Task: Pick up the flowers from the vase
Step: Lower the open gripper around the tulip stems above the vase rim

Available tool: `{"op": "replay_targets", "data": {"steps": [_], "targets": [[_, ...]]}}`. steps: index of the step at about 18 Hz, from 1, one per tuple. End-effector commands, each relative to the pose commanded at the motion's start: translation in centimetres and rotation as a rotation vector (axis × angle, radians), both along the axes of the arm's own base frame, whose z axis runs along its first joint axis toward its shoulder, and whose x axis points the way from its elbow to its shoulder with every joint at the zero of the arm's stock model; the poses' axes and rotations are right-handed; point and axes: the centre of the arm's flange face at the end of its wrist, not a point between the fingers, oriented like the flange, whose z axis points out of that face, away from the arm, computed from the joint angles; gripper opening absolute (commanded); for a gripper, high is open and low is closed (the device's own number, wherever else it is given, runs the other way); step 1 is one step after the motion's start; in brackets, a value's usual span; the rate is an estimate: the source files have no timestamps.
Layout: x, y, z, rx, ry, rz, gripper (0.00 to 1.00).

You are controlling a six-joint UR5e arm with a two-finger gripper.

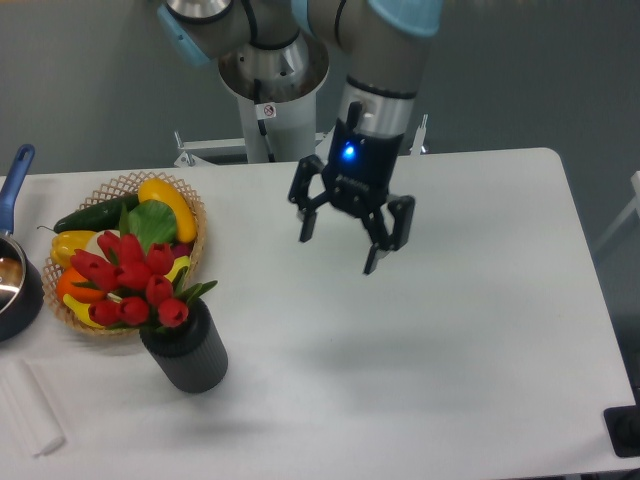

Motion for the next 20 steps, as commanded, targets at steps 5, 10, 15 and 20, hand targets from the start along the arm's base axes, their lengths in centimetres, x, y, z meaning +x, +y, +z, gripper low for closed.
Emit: {"op": "replay_targets", "data": {"steps": [5,10,15,20], "targets": [[2.7,2.0,-1.7,-0.016,-0.018,-0.067,1.00],[5.0,2.2,-3.6,-0.014,-0.056,-0.109,1.00],[6.9,3.6,-3.8,0.017,-0.091,-0.159,1.00],[9.0,5.8,-5.5,0.034,-0.115,-0.219,1.00]]}}
